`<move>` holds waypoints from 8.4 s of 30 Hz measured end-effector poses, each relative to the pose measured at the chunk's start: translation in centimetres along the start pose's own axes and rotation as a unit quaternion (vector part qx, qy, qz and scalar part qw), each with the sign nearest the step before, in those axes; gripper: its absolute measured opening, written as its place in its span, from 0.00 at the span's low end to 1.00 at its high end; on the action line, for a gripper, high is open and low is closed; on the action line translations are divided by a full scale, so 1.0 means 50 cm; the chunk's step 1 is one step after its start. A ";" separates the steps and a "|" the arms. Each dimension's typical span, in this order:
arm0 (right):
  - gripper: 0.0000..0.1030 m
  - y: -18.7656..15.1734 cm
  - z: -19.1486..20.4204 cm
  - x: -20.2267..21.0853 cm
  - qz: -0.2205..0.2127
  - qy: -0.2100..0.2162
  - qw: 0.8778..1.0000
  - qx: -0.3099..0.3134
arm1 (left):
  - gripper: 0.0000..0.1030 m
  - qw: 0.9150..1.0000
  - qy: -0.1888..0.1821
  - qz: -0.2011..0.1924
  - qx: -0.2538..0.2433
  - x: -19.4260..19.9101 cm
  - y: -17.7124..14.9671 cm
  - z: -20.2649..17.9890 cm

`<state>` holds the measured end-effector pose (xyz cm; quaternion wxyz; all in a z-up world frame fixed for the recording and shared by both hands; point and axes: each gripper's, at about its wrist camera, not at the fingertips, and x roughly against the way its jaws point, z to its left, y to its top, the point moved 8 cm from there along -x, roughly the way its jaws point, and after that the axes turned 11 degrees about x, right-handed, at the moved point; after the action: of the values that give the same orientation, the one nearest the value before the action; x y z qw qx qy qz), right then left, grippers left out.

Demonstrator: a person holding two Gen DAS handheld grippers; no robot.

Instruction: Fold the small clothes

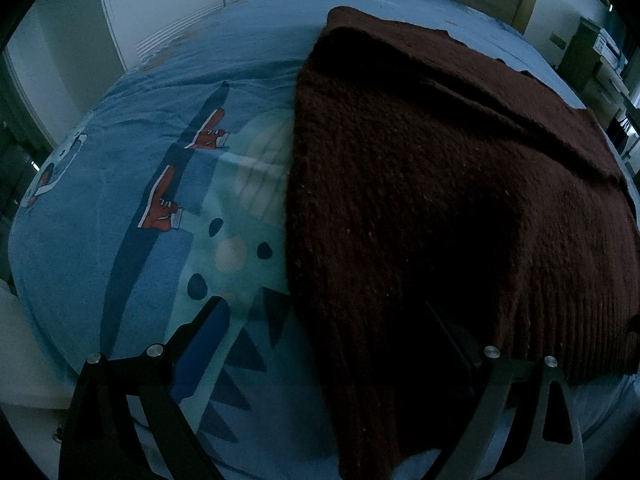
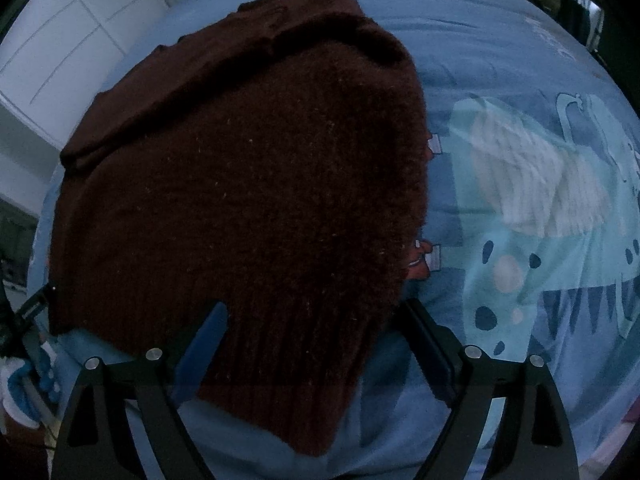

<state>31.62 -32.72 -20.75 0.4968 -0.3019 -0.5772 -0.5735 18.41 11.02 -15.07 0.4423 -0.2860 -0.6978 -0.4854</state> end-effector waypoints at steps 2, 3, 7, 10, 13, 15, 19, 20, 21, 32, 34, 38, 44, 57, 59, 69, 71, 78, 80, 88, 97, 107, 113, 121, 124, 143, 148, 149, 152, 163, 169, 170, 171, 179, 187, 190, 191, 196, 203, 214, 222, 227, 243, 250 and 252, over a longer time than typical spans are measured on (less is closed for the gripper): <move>0.87 -0.001 0.001 0.000 0.001 -0.001 1.000 0.001 | 0.91 1.000 0.000 0.000 0.000 0.000 0.000 0.000; 0.87 -0.001 0.001 -0.001 0.001 -0.001 1.000 0.001 | 0.91 1.000 0.000 0.000 0.000 0.000 0.000 0.000; 0.89 0.002 0.005 -0.005 0.001 -0.001 1.000 0.000 | 0.92 1.000 -0.001 0.000 0.001 -0.001 0.001 -0.001; 0.91 0.003 0.008 -0.009 0.001 0.000 1.000 0.001 | 0.92 1.000 -0.002 0.000 0.001 -0.003 0.003 -0.001; 0.93 0.006 0.011 -0.012 0.001 0.001 1.000 0.003 | 0.92 1.000 -0.001 0.000 0.001 -0.003 0.003 -0.001; 0.93 0.006 0.012 -0.013 0.001 0.002 1.000 0.004 | 0.92 1.000 -0.001 0.000 0.001 -0.003 0.003 -0.001; 0.93 0.004 0.012 -0.010 -0.001 0.011 1.000 0.003 | 0.92 1.000 -0.008 0.004 0.006 -0.004 0.002 0.000; 0.93 0.002 0.015 -0.009 -0.001 0.017 1.000 0.003 | 0.92 1.000 -0.016 0.008 0.012 -0.005 0.003 0.002; 0.93 0.001 0.017 -0.009 -0.001 0.021 1.000 0.004 | 0.92 1.000 -0.022 0.011 0.017 -0.004 0.002 0.002; 0.92 0.000 0.038 0.000 -0.022 0.141 0.989 -0.026 | 0.91 0.990 -0.116 0.047 0.061 0.012 0.011 -0.004; 0.90 0.000 0.037 0.002 -0.028 0.158 0.986 -0.035 | 0.91 0.987 -0.134 0.054 0.065 0.020 0.010 -0.013; 0.86 0.005 0.032 0.005 -0.039 0.181 0.982 -0.045 | 0.91 0.975 -0.189 0.074 0.088 0.029 0.011 -0.017; 0.74 -0.005 0.001 0.014 -0.052 0.219 0.971 -0.077 | 0.81 0.955 -0.250 0.110 0.115 0.030 0.032 -0.010; 0.57 -0.024 -0.041 0.012 -0.058 0.267 0.950 -0.151 | 0.53 0.903 -0.341 0.198 0.171 0.024 0.049 -0.026; 0.57 -0.026 -0.039 0.010 -0.053 0.291 0.942 -0.156 | 0.53 0.893 -0.360 0.207 0.174 0.027 0.054 -0.032; 0.53 -0.028 -0.004 0.007 -0.036 0.340 0.928 -0.149 | 0.38 0.883 -0.374 0.217 0.183 0.034 0.054 -0.006; 0.48 -0.027 -0.006 0.002 -0.034 0.334 0.929 -0.155 | 0.34 0.884 -0.371 0.209 0.192 0.033 0.065 0.011; 0.36 -0.030 -0.006 -0.005 -0.030 0.318 0.935 -0.156 | 0.29 0.882 -0.369 0.188 0.226 0.030 0.072 0.031; 0.21 -0.033 -0.002 -0.007 -0.027 0.317 0.935 -0.155 | 0.19 0.886 -0.363 0.186 0.218 0.034 0.063 0.029; 0.11 0.000 0.002 0.039 -0.072 0.321 0.932 -0.153 | 0.07 0.894 -0.375 0.148 0.197 0.093 0.092 0.012; 0.10 0.157 -0.041 0.189 -0.191 0.317 0.919 -0.137 | 0.06 0.893 -0.411 0.076 0.166 0.192 0.264 -0.038; 0.10 0.425 -0.031 0.209 -0.234 0.268 0.929 -0.097 | 0.06 0.925 -0.358 0.034 0.122 0.124 0.435 -0.148; 0.10 0.519 -0.058 0.102 -0.202 0.243 0.940 -0.128 | 0.06 0.948 -0.286 0.064 0.125 -0.039 0.463 -0.189; 0.16 0.546 -0.110 -0.065 -0.139 0.200 0.953 -0.181 | 0.17 0.950 -0.254 0.098 0.154 -0.176 0.468 -0.219; 0.26 0.543 -0.130 -0.097 -0.130 0.192 0.952 -0.201 | 0.33 0.943 -0.272 0.093 0.168 -0.181 0.475 -0.226; 0.61 0.607 -0.121 -0.006 -0.178 0.162 0.960 -0.142 | 0.55 0.977 -0.200 -0.007 0.073 -0.144 0.513 -0.273; 0.61 0.620 -0.053 -0.054 -0.159 0.112 0.979 -0.055 | 0.55 0.989 -0.144 -0.033 0.004 -0.195 0.473 -0.344; 0.61 0.619 -0.043 -0.071 -0.151 0.101 0.983 -0.038 | 0.55 0.991 -0.132 -0.032 -0.005 -0.212 0.464 -0.351; 0.58 0.607 -0.045 -0.121 -0.123 0.069 0.990 -0.016 | 0.55 0.994 -0.102 -0.031 -0.029 -0.247 0.443 -0.333; 0.56 0.569 -0.066 -0.093 -0.127 0.023 0.992 0.002 | 0.58 0.994 -0.060 -0.057 -0.066 -0.206 0.399 -0.297; 0.56 0.529 -0.077 -0.035 -0.139 0.010 0.990 -0.007 | 0.60 0.992 -0.047 -0.084 -0.080 -0.154 0.373 -0.304; 0.56 0.523 -0.077 -0.027 -0.141 0.010 0.990 -0.008 | 0.61 0.992 -0.048 -0.088 -0.081 -0.142 0.365 -0.303; 0.56 0.517 -0.078 -0.018 -0.144 0.012 0.989 -0.011 | 0.61 0.991 -0.049 -0.090 -0.081 -0.137 0.362 -0.305; 0.58 0.442 -0.064 0.067 -0.163 0.017 0.986 -0.017 | 0.67 0.989 -0.055 -0.111 -0.076 -0.056 0.307 -0.283; 0.62 0.364 -0.041 0.123 -0.169 0.019 0.985 -0.016 | 0.68 0.989 -0.066 -0.114 -0.067 -0.002 0.255 -0.266; 0.64 0.334 -0.035 0.139 -0.174 0.024 0.984 -0.023 | 0.68 0.989 -0.071 -0.117 -0.063 0.018 0.238 -0.261; 0.65 0.323 -0.034 0.144 -0.175 0.025 0.984 -0.026 | 0.68 0.989 -0.073 -0.117 -0.061 0.022 0.233 -0.260; 0.68 0.276 -0.028 0.153 -0.174 0.032 0.983 -0.040 | 0.69 0.989 -0.087 -0.109 -0.047 0.037 0.204 -0.253; 0.73 0.217 -0.023 0.148 -0.170 0.046 0.982 -0.063 | 0.70 0.992 -0.099 -0.074 -0.016 0.018 0.153 -0.231; 0.76 0.172 -0.026 0.114 -0.160 0.061 0.981 -0.086 | 0.70 0.992 -0.114 -0.030 0.040 -0.028 0.129 -0.205; 0.77 0.168 -0.024 0.068 -0.151 0.073 0.981 -0.097 | 0.72 0.983 -0.148 0.009 0.107 -0.073 0.113 -0.167; 0.77 0.172 -0.025 0.049 -0.151 0.078 0.980 -0.101 | 0.72 0.978 -0.167 0.015 0.126 -0.081 0.124 -0.154; 0.78 0.191 -0.034 0.018 -0.142 0.073 0.983 -0.088 | 0.72 0.941 -0.244 0.031 0.232 -0.131 0.169 -0.137; 0.78 0.192 -0.042 0.014 -0.141 0.070 0.983 -0.089 | 0.72 0.920 -0.280 0.021 0.273 -0.151 0.217 -0.132; 0.78 0.191 -0.048 0.013 -0.141 0.069 0.983 -0.092 | 0.72 0.913 -0.289 0.020 0.288 -0.160 0.226 -0.125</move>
<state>40.71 -33.67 -17.06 0.4198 -0.2216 -0.5232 -0.7078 33.47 9.57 -16.55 0.2940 -0.2876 -0.8990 -0.1503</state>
